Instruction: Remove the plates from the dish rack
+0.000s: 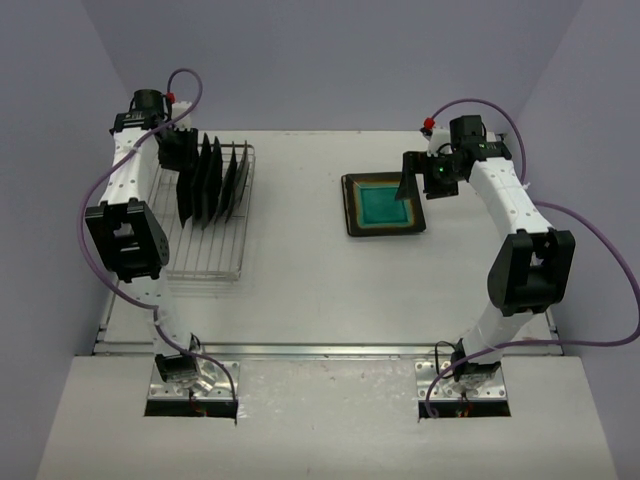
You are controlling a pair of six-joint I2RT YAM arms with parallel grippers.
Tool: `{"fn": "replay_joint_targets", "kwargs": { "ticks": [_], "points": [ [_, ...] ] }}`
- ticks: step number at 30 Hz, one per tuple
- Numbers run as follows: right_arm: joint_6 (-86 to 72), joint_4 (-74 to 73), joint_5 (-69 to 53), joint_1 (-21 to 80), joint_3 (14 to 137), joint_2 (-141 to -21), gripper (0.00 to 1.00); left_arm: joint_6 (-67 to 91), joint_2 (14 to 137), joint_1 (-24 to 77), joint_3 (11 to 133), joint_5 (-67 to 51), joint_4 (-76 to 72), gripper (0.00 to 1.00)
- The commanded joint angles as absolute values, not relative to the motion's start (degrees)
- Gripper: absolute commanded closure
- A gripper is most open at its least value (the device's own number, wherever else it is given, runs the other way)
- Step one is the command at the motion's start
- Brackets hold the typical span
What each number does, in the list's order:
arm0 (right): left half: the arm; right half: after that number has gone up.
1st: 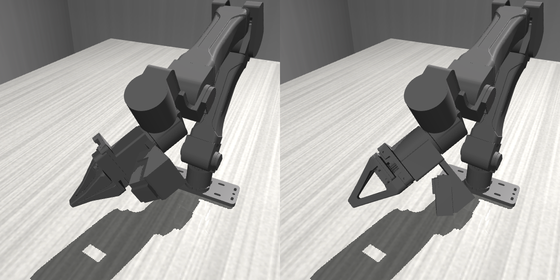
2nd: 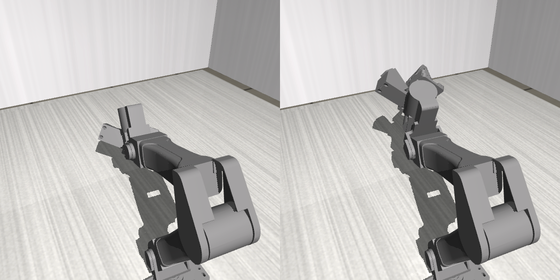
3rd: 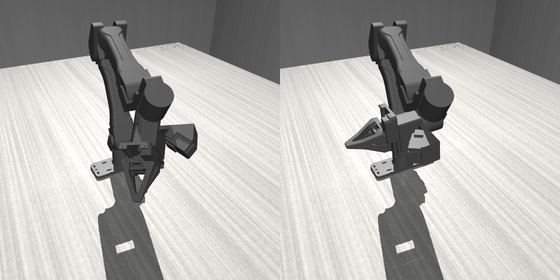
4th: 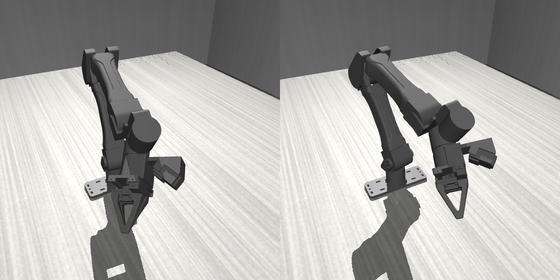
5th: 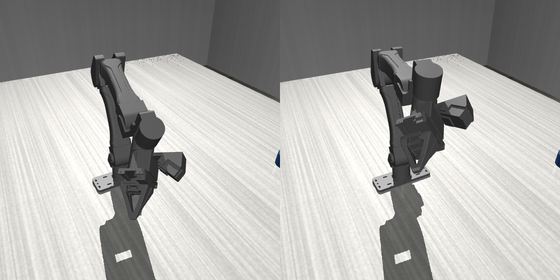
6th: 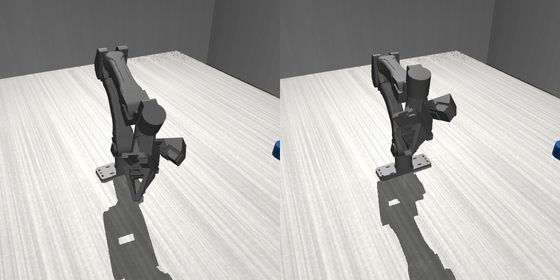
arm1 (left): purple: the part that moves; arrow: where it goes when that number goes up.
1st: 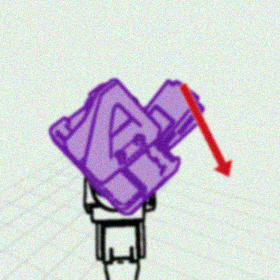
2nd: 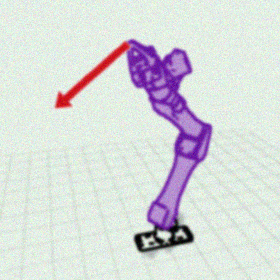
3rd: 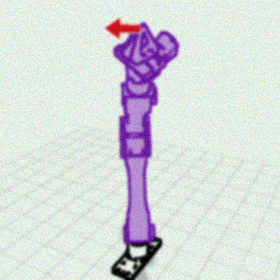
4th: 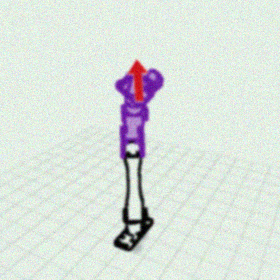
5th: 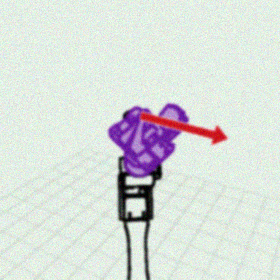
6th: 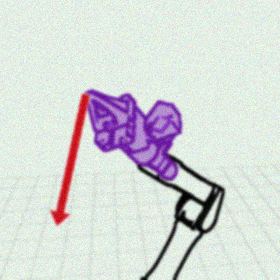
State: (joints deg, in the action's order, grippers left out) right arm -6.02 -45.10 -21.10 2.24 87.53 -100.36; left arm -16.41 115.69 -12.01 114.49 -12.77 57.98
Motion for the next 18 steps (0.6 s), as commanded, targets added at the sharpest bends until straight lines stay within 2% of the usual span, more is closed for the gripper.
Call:
{"fn": "replay_joint_targets", "kwargs": {
  "ticks": [1,6,10,18],
  "points": [
    [-5.4,-44.21,-21.8,2.29,87.18,-99.62,0.01,-16.21,117.35,-11.64,117.97,-8.34,58.89,0.66],
    [-5.27,-44.21,-21.97,2.29,86.92,-99.4,0.01,-16.16,117.52,-11.6,119.04,-8.68,59.41,0.78],
    [-5.45,-44.31,-22.68,2.2,86.84,-98.88,0.01,-15.63,116.98,-11.69,123.18,-11.44,61.58,1.0],
    [-6.07,-45.82,-24.87,2.29,87.28,-97.57,0.01,-12.98,115.97,-11.85,137.45,-15.49,67.99,1.0]
  ]
}}
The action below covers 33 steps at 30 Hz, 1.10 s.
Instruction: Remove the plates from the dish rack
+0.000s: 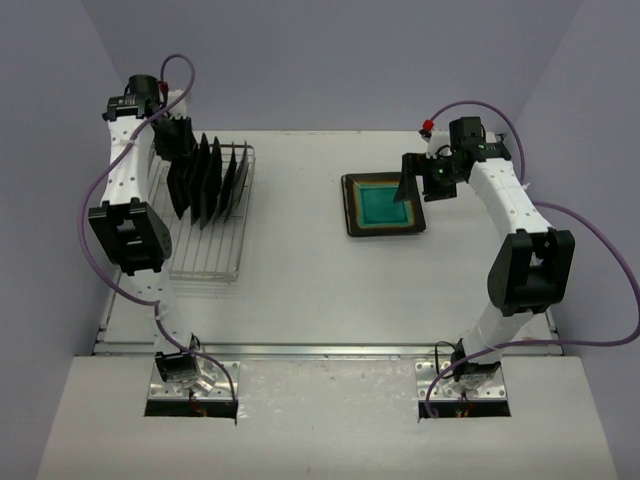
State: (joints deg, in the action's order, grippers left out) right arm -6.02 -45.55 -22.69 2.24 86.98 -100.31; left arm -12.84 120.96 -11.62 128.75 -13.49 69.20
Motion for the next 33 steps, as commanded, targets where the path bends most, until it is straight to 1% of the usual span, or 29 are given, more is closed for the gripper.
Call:
{"fn": "replay_joint_targets", "kwargs": {
  "ticks": [1,6,11,15,17,19,20,23,25,27,30,33],
  "points": [
    [-6.2,-45.93,-25.2,2.29,87.33,-97.47,0.01,-12.5,114.93,-11.86,137.5,-15.88,67.72,1.0],
    [-6.63,-46.36,-26.43,2.29,87.57,-97.25,0.01,-10.43,109.22,-12.04,136.53,-18.13,65.41,1.0],
    [-6.85,-46.67,-27.6,2.28,88.07,-96.68,0.01,-11.2,103.39,-11.75,135.85,-17.53,60.46,1.0],
    [-7.05,-46.47,-29.38,2.22,88.35,-95.32,0.01,-21.65,92.0,-5.67,127.19,-12.29,52.43,1.0],
    [-7.23,-45.93,-30.63,2.29,88.59,-94.53,0.01,-29.14,84.34,-2.24,117.44,-12.13,47.49,1.0],
    [-7.3,-45.61,-32.19,2.29,88.96,-93.77,0.01,-41.43,76.84,3.29,107.47,-12.5,41.9,1.0],
    [-7.45,-45.46,-32.64,2.29,89.26,-93.55,0.01,-44.43,75.03,4.34,104.61,-12.95,39.51,1.0],
    [-7.0,-45.11,-34.29,2.13,90.47,-92.64,0.01,-57.36,67.66,8.33,95.21,-16.03,37.96,1.0],
    [-6.72,-45.2,-35.21,2.0,91.77,-92.43,0.01,-69.06,61.02,11.62,86.72,-18.38,36.68,1.0],
    [-6.94,-46.27,-36.59,1.68,94.65,-93.06,0.01,-77.84,53.76,13.24,80.22,-20.6,34.02,1.0],
    [-7.14,-48.94,-41.66,0.95,99.71,-96.25,0.01,-99.34,45.4,14.56,64.48,-26.58,29.29,1.0],
    [-7.17,-52.05,-48.69,1.05,104.88,-98.71,0.01,-117.17,37.85,14.77,53.42,-34.68,28.3,1.0]
  ]
}}
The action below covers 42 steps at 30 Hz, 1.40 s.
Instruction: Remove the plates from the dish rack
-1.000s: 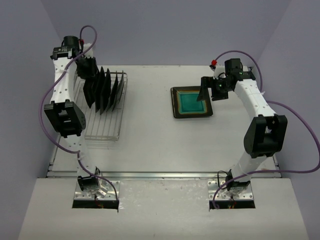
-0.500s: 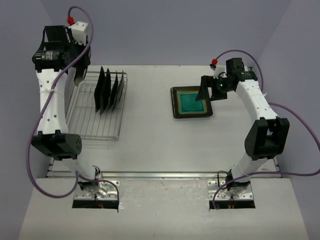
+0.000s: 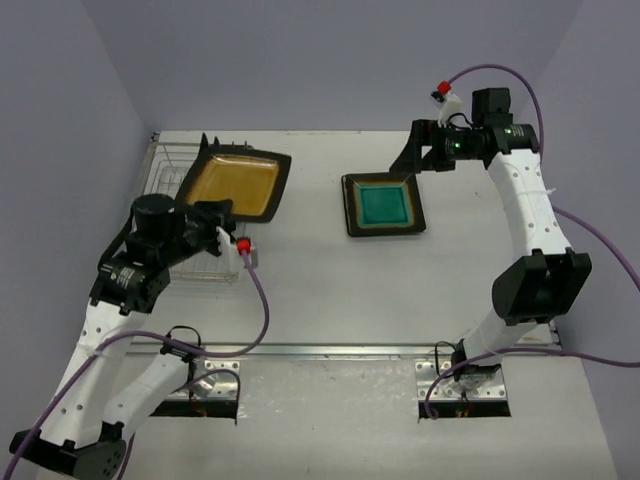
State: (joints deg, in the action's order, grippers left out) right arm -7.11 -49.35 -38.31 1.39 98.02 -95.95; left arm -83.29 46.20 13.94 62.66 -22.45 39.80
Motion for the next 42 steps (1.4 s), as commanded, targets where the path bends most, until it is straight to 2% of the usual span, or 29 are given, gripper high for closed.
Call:
{"fn": "replay_joint_targets", "kwargs": {
  "ticks": [1,9,13,22,29,32,35,36,37,39,40,41,42],
  "points": [
    [-7.47,-52.72,-50.94,1.24,105.98,-99.57,0.01,-121.14,36.32,14.77,51.1,-37.66,28.3,1.0],
    [-8.32,-51.66,-55.84,9.77,100.8,-100.2,0.01,-147.08,31.48,14.77,37.02,-55.7,27.25,1.0],
    [-9.21,-49.47,-55.48,15.33,96.99,-100.32,0.01,-153.35,31.76,15.34,34.75,-59.3,27.93,1.0],
    [-8.96,-49.78,-52.69,26.33,96.2,-105.37,0.01,-155.94,32.93,16.96,34.57,-59.91,28.13,1.0],
    [-9.78,-49.75,-52.83,30.22,95.67,-108.66,0.04,-156.36,33.23,17.14,34.63,-59.57,28.05,1.0],
    [-10.25,-49.75,-53.3,31.08,94.73,-109.05,0.15,-156.36,33.31,17.14,34.63,-59.34,27.81,1.0],
    [-10.72,-49.26,-53.68,31.21,93.53,-109.05,0.37,-156.35,33.57,17.15,34.51,-59.33,27.47,1.0],
    [-10.72,-48.94,-53.55,31.27,93.02,-108.93,0.51,-156.28,33.57,17.21,34.32,-59.33,27.22,1.0],
    [-10.66,-48.87,-53.32,31.22,92.77,-108.76,0.7,-156.34,33.57,17.23,34.21,-59.33,26.96,1.0],
    [-10.57,-48.8,-52.63,31.13,92.52,-108.23,0.95,-156.29,33.36,17.23,34.05,-59.4,26.9,1.0],
    [-10.55,-48.78,-52.33,31.11,92.41,-108.11,1.0,-156.22,33.26,17.23,33.97,-59.46,26.85,0.98],
    [-10.55,-48.73,-52.21,30.92,92.37,-107.96,1.0,-156.18,33.17,17.23,33.88,-59.55,26.86,0.93],
    [-10.64,-48.64,-52.45,30.57,92.37,-107.65,1.0,-156.18,33.14,17.23,33.89,-59.54,26.89,0.81]
  ]
}}
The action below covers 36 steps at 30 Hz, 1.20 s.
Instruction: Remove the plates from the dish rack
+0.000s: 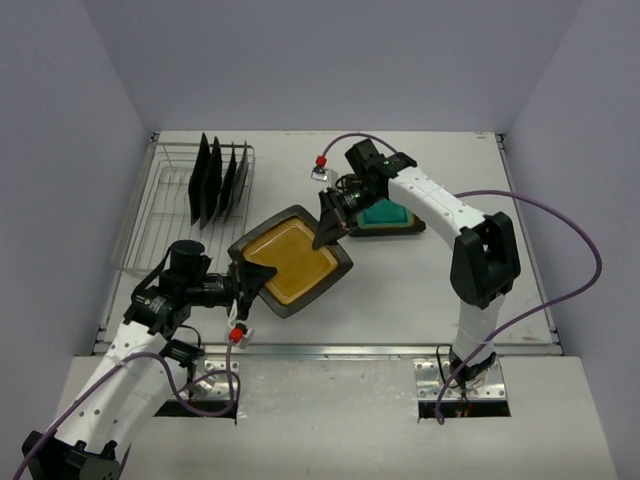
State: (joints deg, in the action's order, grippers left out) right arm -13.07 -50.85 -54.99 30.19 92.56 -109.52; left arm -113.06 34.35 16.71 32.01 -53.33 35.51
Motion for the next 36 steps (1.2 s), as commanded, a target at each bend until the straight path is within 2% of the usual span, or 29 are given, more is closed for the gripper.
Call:
{"fn": "replay_joint_targets", "kwargs": {
  "ticks": [1,2,3,4,5,13,17,23,30,34,36],
  "points": [
    [-10.9,-48.65,-52.78,29.92,92.46,-107.27,1.0,-155.96,33.09,17.23,33.93,-59.46,26.76,0.66],
    [-11.16,-48.65,-53.12,29.08,92.59,-106.97,1.0,-155.08,33.01,17.23,33.97,-59.21,26.47,0.45],
    [-11.33,-48.6,-53.35,28.12,92.64,-106.88,1.0,-154.34,32.96,17.23,34.01,-58.98,25.99,0.3],
    [-11.6,-48.64,-53.97,26.38,92.81,-106.6,1.0,-153.31,32.72,17.23,33.91,-58.73,24.71,0.18],
    [-11.9,-48.69,-55.1,23.75,93.09,-106.08,1.0,-150.9,32.24,17.23,33.71,-58.06,22.81,0.01],
    [-8.67,-49.68,-56.67,1.26,93.46,-105.21,1.0,-125.85,28.9,17.23,33.81,-48.23,11.01,0.0],
    [-5.54,-50.18,-54.76,-6.23,95.54,-108.1,1.0,-112.32,28.13,17.23,35.16,-42.36,6.76,0.0],
    [-4.13,-49.96,-53.43,-10.02,100.72,-114.51,1.0,-92.55,28.92,17.23,38.95,-30.09,5.27,0.0],
    [-5.77,-47.57,-53.24,-10.37,104.33,-121.06,1.0,-59.53,37.3,17.23,53.58,-10.77,9.94,0.0],
    [-8.09,-44.99,-54.4,-10.37,105.13,-123.73,1.0,-44.38,44.18,17.23,65.12,-4.7,19.1,0.0],
    [-8.7,-44.65,-54.84,-10.37,106.17,-125.52,1.0,-39.45,44.03,17.23,65.92,-5.36,20.22,0.0]
  ]
}}
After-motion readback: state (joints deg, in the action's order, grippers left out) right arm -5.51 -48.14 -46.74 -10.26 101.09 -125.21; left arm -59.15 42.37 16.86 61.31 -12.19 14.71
